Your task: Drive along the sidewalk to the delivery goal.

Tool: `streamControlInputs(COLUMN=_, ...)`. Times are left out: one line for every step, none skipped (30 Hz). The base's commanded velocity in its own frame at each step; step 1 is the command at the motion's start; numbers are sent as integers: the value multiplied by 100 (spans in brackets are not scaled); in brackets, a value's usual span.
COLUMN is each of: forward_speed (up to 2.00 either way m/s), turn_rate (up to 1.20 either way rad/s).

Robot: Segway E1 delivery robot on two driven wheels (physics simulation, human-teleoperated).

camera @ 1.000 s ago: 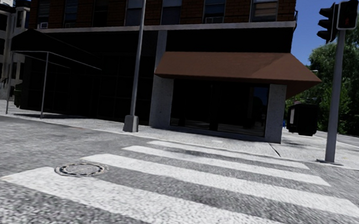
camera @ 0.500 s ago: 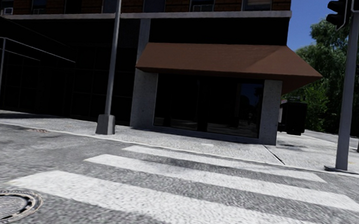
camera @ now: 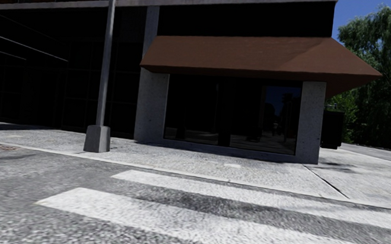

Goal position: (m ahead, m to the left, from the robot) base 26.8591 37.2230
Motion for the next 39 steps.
streamControlInputs(forward_speed=200, turn_rate=0)
streamControlInputs(forward_speed=200, turn_rate=0)
streamControlInputs(forward_speed=200, turn_rate=0)
streamControlInputs(forward_speed=200, turn_rate=0)
streamControlInputs(forward_speed=200, turn_rate=0)
streamControlInputs(forward_speed=200, turn_rate=0)
streamControlInputs(forward_speed=200, turn_rate=0)
streamControlInputs(forward_speed=200, turn_rate=0)
streamControlInputs(forward_speed=200, turn_rate=0)
streamControlInputs(forward_speed=200, turn_rate=0)
streamControlInputs(forward_speed=200, turn_rate=0)
streamControlInputs(forward_speed=200, turn_rate=0)
streamControlInputs(forward_speed=200, turn_rate=0)
streamControlInputs(forward_speed=200, turn_rate=0)
streamControlInputs(forward_speed=200, turn_rate=0)
streamControlInputs(forward_speed=200, turn_rate=0)
streamControlInputs(forward_speed=200, turn_rate=0)
streamControlInputs(forward_speed=200, turn_rate=0)
streamControlInputs(forward_speed=200, turn_rate=0)
streamControlInputs(forward_speed=200, turn_rate=0)
streamControlInputs(forward_speed=200, turn_rate=0)
streamControlInputs(forward_speed=200, turn_rate=0)
streamControlInputs(forward_speed=200, turn_rate=0)
streamControlInputs(forward_speed=200, turn_rate=0)
streamControlInputs(forward_speed=199, turn_rate=0)
streamControlInputs(forward_speed=190, turn_rate=0)
streamControlInputs(forward_speed=183, turn_rate=0)
streamControlInputs(forward_speed=183, turn_rate=0)
streamControlInputs(forward_speed=179, turn_rate=0)
streamControlInputs(forward_speed=173, turn_rate=0)
streamControlInputs(forward_speed=165, turn_rate=0)
streamControlInputs(forward_speed=159, turn_rate=0)
streamControlInputs(forward_speed=154, turn_rate=0)
streamControlInputs(forward_speed=154, turn_rate=0)
streamControlInputs(forward_speed=151, turn_rate=0)
streamControlInputs(forward_speed=142, turn_rate=0)
streamControlInputs(forward_speed=137, turn_rate=0)
streamControlInputs(forward_speed=135, turn_rate=0)
streamControlInputs(forward_speed=135, turn_rate=0)
